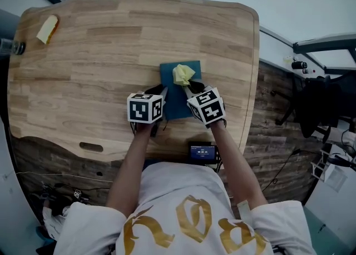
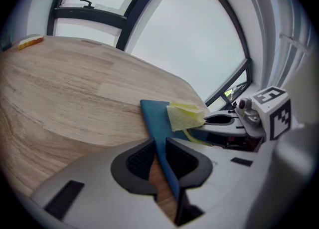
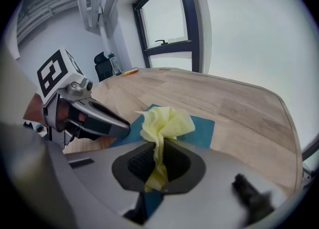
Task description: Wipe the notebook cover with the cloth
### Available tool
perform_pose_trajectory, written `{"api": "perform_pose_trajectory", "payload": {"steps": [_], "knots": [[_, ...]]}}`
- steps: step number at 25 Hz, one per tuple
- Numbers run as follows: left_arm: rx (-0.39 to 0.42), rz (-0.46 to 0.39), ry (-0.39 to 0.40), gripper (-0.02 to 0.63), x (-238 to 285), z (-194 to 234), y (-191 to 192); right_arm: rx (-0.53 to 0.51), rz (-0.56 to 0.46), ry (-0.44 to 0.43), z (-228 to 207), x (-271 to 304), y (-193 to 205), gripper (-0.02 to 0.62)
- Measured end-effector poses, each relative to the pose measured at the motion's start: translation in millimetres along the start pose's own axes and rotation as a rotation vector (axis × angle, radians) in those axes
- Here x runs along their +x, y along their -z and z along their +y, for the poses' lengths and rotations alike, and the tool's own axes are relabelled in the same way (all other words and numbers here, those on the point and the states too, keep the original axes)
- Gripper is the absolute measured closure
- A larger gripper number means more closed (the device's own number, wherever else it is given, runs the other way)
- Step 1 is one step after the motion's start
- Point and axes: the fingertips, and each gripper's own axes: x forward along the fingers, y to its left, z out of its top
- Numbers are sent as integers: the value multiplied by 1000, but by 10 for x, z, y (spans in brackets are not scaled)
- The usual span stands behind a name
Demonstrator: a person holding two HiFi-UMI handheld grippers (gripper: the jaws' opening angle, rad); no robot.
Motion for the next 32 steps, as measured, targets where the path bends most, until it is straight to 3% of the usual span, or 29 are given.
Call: {"api": "perform_pose_trajectory", "payload": {"steps": [9, 11, 21, 28, 32], "knots": [[-15, 2, 3, 526, -14, 7, 24, 1, -48, 39, 23, -204, -86, 558], [6, -22, -22, 562, -87, 20, -11, 10, -85, 68, 20, -357, -139, 558], [106, -325, -68, 583, -888, -193, -445, -19, -220, 169, 275, -1047, -185, 558], [315, -494, -102, 583, -1454, -634, -649, 61, -375, 296, 344, -1614, -235, 558], [376, -559, -103, 584, -1684, -828, -694, 94, -437, 337, 398, -1853, -253, 558]]}}
